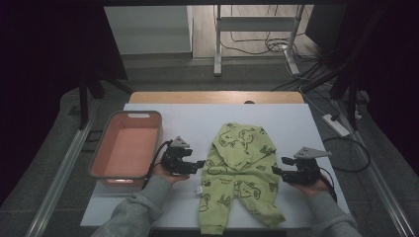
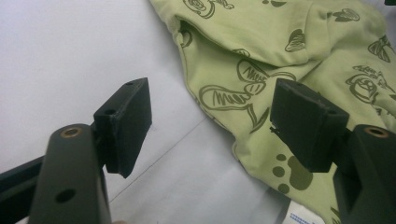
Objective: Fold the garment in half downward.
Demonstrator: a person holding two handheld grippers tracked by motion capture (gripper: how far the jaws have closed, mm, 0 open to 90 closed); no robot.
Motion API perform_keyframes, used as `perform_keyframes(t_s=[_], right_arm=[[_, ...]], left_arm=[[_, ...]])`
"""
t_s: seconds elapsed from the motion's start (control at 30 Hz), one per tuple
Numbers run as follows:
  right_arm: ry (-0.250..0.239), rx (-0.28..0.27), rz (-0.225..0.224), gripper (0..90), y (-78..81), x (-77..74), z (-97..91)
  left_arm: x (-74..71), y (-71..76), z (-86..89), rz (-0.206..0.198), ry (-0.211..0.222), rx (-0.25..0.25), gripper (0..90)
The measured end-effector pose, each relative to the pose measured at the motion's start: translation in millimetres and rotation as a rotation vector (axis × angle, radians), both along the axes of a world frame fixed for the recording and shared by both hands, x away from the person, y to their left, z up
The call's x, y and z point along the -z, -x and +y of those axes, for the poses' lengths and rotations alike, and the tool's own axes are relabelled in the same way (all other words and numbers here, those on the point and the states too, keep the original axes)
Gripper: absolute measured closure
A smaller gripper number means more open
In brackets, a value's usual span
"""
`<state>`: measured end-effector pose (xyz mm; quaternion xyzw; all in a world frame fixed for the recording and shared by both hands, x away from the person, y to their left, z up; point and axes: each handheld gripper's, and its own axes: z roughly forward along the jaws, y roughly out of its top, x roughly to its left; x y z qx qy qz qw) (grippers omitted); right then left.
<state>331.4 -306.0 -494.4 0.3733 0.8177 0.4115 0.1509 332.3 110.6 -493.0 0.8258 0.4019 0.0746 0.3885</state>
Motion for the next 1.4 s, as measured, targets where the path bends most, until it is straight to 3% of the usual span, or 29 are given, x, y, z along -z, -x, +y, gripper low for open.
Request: perform_keyframes(t_s=[0.43,0.77,1.4], right_arm=[[0.0,-0.023,-0.011,40.5,-7.0,-6.2,7.0],[0.003,-0.028,0.003,39.4,-18.2,-10.2,10.9],[-0.006,-0.033,0.046,38.7,-37.3,-12.9,14.8]], left_arm=[[-3.0,-17.4,-13.4,0.003,-0.016,0.013,29.3],[-9.9,-37.3,-27.5,-0.001,-0.014,0.035,29.0],[-8.2,-63.1,-43.5,0.019,-0.026,0.063,28.8]])
